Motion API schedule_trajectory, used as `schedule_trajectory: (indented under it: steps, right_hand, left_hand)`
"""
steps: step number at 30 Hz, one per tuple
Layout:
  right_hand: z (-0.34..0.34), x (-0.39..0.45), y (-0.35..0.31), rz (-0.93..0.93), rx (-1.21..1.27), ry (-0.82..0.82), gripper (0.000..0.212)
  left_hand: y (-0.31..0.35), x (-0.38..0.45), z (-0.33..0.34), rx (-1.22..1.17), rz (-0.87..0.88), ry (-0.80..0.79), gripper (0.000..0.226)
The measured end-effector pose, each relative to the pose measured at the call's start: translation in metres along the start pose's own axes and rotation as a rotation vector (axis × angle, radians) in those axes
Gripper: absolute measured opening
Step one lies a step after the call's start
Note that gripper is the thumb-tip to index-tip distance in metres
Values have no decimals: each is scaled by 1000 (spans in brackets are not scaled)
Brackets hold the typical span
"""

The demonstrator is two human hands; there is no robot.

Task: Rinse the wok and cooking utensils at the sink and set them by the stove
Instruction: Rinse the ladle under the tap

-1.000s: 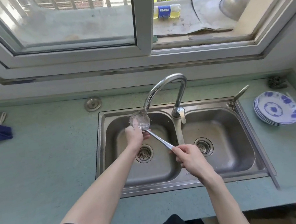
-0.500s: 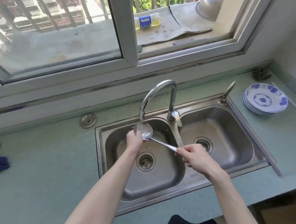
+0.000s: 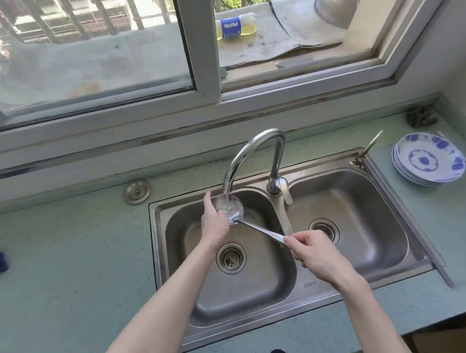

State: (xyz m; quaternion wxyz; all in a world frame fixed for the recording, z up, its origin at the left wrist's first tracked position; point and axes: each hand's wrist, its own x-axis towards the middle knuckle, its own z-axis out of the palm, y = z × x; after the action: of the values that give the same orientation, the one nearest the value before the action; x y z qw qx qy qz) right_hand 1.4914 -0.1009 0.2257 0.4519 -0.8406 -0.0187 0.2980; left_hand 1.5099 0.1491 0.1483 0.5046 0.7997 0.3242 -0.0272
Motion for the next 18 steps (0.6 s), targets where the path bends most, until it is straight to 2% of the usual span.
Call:
schedule_trajectory:
  steps: [2,5,9,11,13,18]
  right_hand:
    - [5,0,0,-15,-11,21,47]
    - [8,0,-1,-17,-39,50,45]
    - [12,1,-5,-33,-141,90,47]
    - [17,3,-6,-46,-205,108,47]
    - [20,3,-6,-46,-232,108,46]
    - [27,0,-9,-20,-192,44,45]
  left_hand:
    - [-5,-3,1,209,148,5,69]
    - [-28,-6,6,623,341,40,70]
    - [-55,-16,7,928,562,56,64]
    - [-60,-24,8,1043,676,-14,65]
    - [-66,-31,6,1057,743,-63,69]
    - [-63,-19,-12,1181,716,-88,89]
